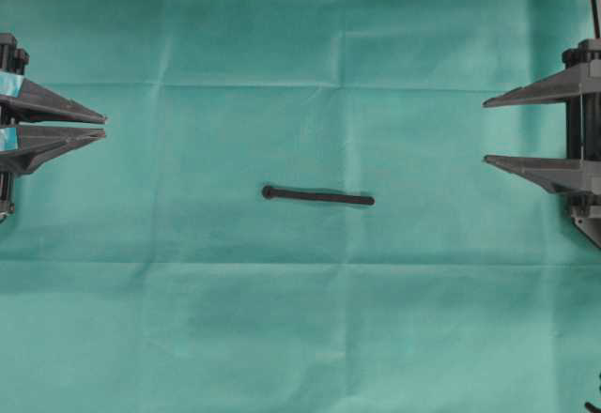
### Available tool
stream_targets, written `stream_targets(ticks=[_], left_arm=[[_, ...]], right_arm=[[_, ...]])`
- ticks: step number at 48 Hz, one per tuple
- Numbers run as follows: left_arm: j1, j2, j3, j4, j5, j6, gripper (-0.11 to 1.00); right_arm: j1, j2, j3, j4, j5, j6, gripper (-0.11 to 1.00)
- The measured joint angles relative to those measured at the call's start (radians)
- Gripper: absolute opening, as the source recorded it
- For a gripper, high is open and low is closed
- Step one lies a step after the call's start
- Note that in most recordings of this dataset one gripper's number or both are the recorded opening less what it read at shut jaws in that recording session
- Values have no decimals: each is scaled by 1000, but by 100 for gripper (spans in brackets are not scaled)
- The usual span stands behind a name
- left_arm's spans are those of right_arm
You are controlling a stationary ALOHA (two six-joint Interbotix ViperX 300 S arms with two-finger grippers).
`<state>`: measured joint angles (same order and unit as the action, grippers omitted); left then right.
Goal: Peel off the Velcro with your right arm.
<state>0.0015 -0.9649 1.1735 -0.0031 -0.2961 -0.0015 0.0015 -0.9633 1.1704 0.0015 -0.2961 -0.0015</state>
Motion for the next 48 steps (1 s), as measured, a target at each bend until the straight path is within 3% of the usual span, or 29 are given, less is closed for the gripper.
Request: stream_targets(ticks=[2,7,12,16,20,25,30,36,48], left_arm=[[-2,0,3,-2,-2,5,22],[-15,-2,17,-8,-2,5,3],[-20,-2,23,-9,-2,5,0],[-20,-2,26,-11,-3,5,0],[-21,-2,29,-9,-6,5,1],[-21,-2,32,-9,-12,6,16],[-21,-2,40,-11,-25,8,43],[-23,0,41,-11,-37,8,76],[-23,40,38,-11,-40,8,75]], right_arm=[[0,0,5,0,-2,3,22],[0,-6,34,0,-5,8,2],[0,-29,63,0,-17,15,-7],[0,-55,86,0,-35,25,-2],[-3,-77,101,0,-48,35,11],[-8,-97,117,0,-48,52,38],[-14,-100,124,0,-49,63,66],[-20,-100,127,0,-49,74,65],[-28,-100,127,0,-52,103,65]])
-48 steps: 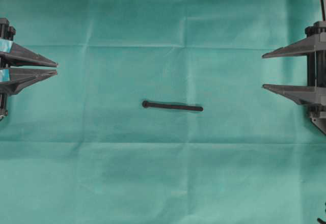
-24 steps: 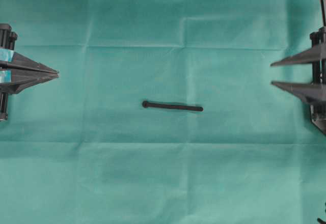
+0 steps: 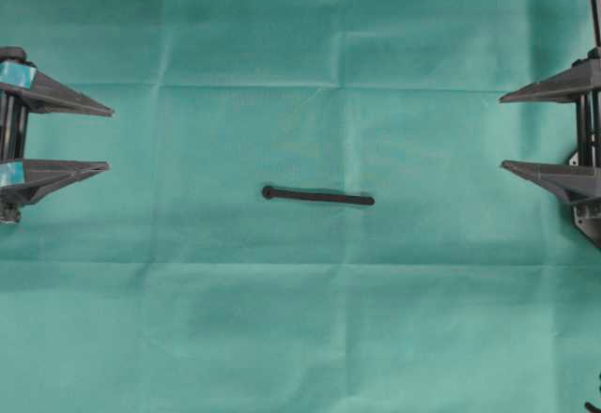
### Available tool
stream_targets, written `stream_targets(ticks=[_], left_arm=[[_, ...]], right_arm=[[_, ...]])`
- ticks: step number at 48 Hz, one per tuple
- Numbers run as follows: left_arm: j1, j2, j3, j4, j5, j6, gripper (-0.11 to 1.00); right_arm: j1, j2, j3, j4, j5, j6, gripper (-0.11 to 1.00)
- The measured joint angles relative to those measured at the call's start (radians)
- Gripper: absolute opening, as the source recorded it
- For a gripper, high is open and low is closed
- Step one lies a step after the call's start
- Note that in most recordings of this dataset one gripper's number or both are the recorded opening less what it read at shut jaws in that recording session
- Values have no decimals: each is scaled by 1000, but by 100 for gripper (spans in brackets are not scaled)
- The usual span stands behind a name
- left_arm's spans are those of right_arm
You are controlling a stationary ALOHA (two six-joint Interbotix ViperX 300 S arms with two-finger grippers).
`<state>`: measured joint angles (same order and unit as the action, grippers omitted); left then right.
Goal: Peel off the Velcro with your right arm.
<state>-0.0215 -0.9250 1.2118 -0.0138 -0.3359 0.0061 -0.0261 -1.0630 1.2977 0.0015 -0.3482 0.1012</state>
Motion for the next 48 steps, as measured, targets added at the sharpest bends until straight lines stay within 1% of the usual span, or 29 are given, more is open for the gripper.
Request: stream_targets(ticks=[12,23,35,48], left_arm=[[0,110,-44,0,-51,2,75],[0,244,-106,0,-112,2,76],[0,410,-212,-2,-143,2,76],[0,581,-339,-2,-144,2,75]], right_arm=[[-2,11,0,0,-3,0,65],[-2,25,0,0,-11,-2,65],[-3,26,0,0,-12,0,65],[-3,26,0,0,-14,2,65]])
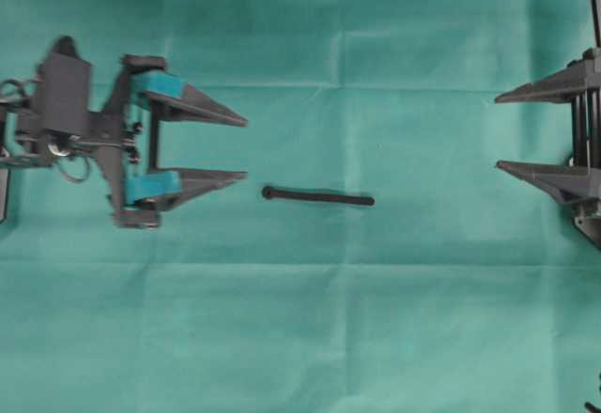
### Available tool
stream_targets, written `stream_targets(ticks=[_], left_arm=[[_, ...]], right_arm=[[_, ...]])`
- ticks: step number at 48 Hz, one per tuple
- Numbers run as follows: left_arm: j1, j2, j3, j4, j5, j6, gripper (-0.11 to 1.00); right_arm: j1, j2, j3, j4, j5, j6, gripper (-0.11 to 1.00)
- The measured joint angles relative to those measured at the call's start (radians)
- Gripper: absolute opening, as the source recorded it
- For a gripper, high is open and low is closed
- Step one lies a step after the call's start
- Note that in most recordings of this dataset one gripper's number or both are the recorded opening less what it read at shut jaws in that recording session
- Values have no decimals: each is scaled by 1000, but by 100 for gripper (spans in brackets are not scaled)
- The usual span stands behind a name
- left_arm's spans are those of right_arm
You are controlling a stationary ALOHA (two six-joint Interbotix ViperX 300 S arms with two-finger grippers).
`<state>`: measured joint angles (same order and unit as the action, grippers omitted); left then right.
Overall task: Peel off the Velcro with your right arm.
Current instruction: 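Move the left gripper toward the left end of the black Velcro strip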
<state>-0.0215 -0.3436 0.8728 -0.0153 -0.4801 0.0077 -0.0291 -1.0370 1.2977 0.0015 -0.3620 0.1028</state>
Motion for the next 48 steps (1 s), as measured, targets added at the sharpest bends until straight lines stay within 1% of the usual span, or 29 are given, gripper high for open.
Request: stream_targets(ticks=[10,16,28,37,48], left_arm=[[2,78,-60,2,2,2,75],[5,94,-74,2,5,2,75],[20,137,-97,2,25,2,76],[26,202,-127,0,31,2,75],[28,293,-189,0,61,2,75]], right_arm=[[0,0,0,0,5,3,65],[2,0,0,0,8,17,66],[0,0,2,0,9,17,65],[0,0,8,0,8,17,66],[2,0,15,0,8,17,65]])
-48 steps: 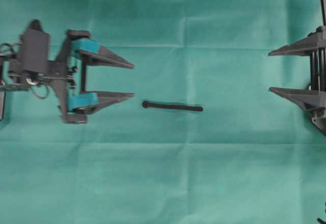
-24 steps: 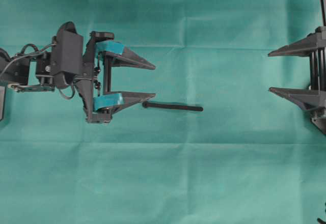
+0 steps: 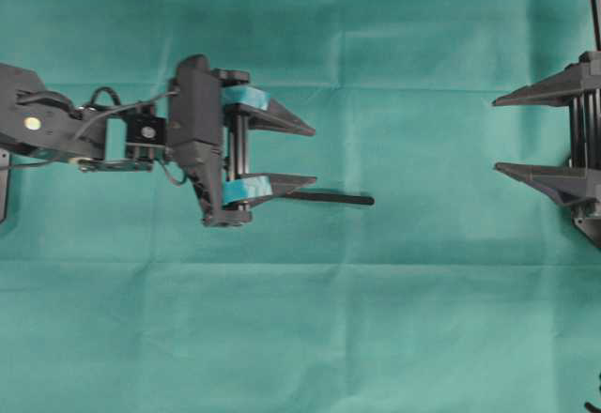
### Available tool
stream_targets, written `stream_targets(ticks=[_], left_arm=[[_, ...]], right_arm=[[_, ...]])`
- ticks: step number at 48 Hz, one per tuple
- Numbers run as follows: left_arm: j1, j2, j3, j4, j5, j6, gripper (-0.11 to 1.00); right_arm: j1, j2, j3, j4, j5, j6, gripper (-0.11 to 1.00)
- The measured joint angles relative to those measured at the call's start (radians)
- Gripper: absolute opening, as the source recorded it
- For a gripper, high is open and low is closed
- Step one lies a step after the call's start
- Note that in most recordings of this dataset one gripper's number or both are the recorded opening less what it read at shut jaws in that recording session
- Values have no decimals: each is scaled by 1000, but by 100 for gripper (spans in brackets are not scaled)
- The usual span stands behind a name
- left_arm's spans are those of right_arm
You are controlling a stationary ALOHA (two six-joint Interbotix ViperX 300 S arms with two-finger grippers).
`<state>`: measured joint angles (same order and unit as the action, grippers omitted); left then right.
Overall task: Peel off the Velcro with your right arm.
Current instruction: 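Move the left gripper toward the left end of the black Velcro strip, then close the left gripper on the strip's left end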
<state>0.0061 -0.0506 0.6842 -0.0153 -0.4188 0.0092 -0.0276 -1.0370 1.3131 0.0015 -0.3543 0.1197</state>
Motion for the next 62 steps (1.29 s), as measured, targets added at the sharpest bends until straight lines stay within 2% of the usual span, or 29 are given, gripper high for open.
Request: stream_targets(ticks=[9,26,33,40,62], left_arm=[[0,41,-49,0,84,-2,75],[0,78,-155,0,468,-3,75],[0,110,-192,0,560,-5,75],[-8,144,-218,0,609,-5,75],[-14,281,-256,0,614,-5,75]], right_arm=[[-2,0,3,-2,0,2,66],[-2,0,6,0,0,2,65],[-2,0,12,-2,0,2,66],[-2,0,18,-2,0,2,66],[0,0,20,-2,-2,2,66]])
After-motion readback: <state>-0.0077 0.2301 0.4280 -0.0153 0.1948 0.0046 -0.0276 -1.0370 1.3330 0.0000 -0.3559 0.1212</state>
